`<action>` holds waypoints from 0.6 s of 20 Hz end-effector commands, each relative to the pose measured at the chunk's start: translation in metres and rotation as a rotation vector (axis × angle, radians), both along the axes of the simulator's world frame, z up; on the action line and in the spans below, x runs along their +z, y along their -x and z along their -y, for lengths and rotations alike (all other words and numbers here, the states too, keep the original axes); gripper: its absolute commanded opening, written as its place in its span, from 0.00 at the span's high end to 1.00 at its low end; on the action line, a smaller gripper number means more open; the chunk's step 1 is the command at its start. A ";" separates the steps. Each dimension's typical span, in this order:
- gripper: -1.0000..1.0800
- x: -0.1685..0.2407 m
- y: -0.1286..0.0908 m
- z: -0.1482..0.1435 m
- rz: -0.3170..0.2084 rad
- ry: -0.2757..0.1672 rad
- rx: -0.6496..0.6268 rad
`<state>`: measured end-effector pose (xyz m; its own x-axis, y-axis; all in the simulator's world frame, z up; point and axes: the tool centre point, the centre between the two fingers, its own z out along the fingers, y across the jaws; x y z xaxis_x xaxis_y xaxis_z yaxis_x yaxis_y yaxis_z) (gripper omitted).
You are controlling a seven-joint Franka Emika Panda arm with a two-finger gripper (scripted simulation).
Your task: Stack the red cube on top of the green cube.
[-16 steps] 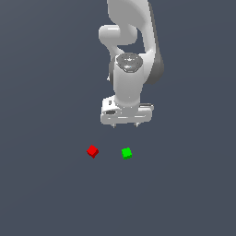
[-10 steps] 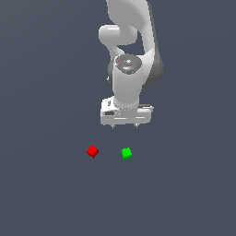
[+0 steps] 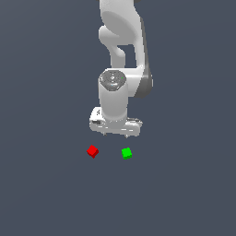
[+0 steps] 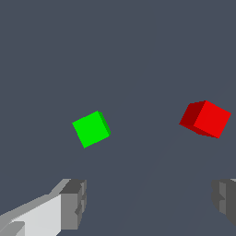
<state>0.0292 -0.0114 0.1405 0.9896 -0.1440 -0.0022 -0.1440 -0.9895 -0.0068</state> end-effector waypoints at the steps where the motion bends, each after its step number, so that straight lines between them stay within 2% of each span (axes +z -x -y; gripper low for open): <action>1: 0.04 -0.014 -0.009 0.021 0.000 0.003 -0.086; 6: 0.04 -0.041 -0.023 0.066 0.000 0.006 -0.266; 12: 0.04 -0.063 -0.028 0.104 0.000 0.008 -0.415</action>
<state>0.0560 -0.1077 0.0822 0.8648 -0.5021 -0.0007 -0.5021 -0.8648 0.0008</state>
